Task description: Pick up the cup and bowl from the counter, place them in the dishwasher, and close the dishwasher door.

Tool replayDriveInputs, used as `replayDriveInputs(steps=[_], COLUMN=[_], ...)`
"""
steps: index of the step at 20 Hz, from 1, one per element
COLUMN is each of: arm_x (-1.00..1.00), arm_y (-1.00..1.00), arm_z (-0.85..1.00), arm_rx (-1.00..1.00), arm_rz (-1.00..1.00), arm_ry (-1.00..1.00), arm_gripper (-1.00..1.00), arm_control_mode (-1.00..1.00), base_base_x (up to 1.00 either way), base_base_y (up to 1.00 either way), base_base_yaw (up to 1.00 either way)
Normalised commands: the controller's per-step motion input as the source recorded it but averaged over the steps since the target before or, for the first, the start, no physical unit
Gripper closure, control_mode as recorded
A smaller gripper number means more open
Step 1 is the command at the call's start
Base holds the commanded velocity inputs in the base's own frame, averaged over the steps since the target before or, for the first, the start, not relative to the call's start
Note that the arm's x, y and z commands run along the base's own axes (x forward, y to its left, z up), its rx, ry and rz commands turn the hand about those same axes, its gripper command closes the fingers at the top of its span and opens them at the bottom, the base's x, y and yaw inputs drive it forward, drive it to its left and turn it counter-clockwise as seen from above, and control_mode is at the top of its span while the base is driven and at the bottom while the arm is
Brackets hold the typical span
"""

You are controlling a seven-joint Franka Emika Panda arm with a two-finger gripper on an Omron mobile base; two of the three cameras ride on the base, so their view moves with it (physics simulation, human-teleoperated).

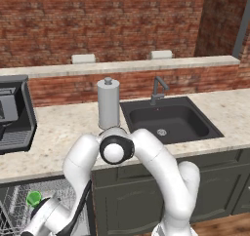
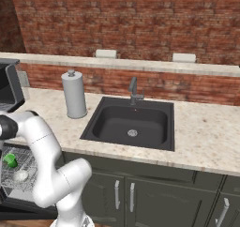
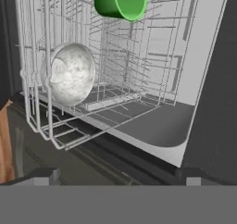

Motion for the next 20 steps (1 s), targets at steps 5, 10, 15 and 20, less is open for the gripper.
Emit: replayDriveInputs(steps=[5, 10, 15, 20], arm_x=[-0.23, -0.32, -0.29, -0.17], arm_y=[-0.2, -0.01, 0.0, 0.0], arm_z=[0.18, 0.11, 0.39, 0.56], arm_rx=[0.1, 0.05, 0.06, 0.04], arm_rz=[-0.03, -0.05, -0.05, -0.06], arm_ry=[-0.08, -0.1, -0.14, -0.13], arm_gripper=[-1.0, -1.0, -1.0, -1.0], arm_control_mode=[-1.0, -1.0, -1.0, -1.0], base_base_x=[0.0, 0.0, 0.0, 0.0], base_base_y=[0.0, 0.0, 0.0, 0.0], base_base_yaw=[0.0, 0.0, 0.0, 0.0])
